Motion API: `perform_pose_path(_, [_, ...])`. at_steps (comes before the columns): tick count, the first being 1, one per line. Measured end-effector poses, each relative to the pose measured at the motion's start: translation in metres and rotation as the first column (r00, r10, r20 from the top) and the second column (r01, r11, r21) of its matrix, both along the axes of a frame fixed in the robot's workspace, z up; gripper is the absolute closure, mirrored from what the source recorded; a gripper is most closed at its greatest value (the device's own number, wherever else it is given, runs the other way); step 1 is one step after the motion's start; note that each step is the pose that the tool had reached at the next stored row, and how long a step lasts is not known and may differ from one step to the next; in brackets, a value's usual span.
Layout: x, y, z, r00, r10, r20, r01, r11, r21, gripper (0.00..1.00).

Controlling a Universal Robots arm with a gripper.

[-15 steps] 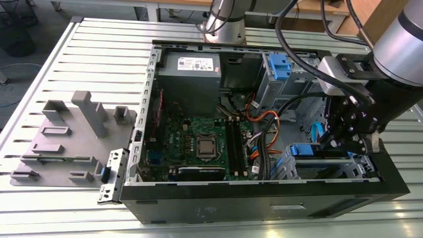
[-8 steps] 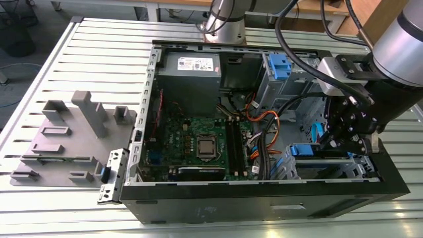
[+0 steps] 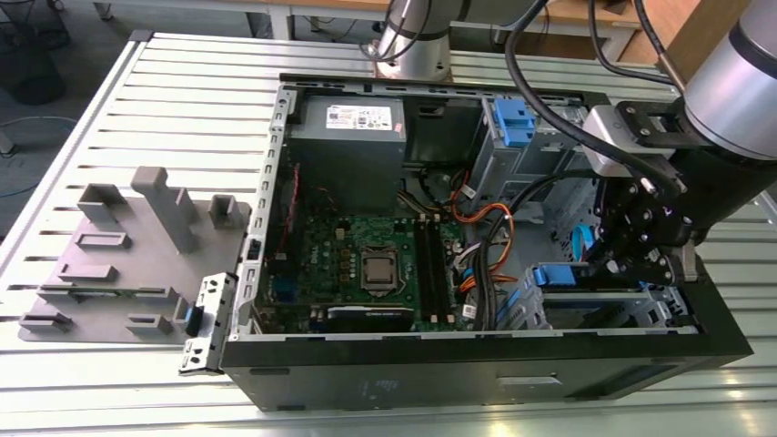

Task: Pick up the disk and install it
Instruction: 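Insert the first disk wire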

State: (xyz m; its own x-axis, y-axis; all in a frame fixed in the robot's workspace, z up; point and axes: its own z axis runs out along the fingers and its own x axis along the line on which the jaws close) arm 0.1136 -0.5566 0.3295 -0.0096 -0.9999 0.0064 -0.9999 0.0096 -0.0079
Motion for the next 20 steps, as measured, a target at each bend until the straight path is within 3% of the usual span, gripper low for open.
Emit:
perform_pose_path(4, [0.0000,0.0000,0.0020,1.0000,0.000,-0.0003,0.000,1.0000,0.0002,0.77])
perform_pose_path(13, [0.0000,0.0000,0.0196,1.0000,0.000,-0.0004,0.000,1.0000,0.0000,0.77])
perform_pose_path(20, [0.0022,0.0000,0.0201,1.0000,0.000,-0.0004,0.000,1.0000,-0.0002,0.77])
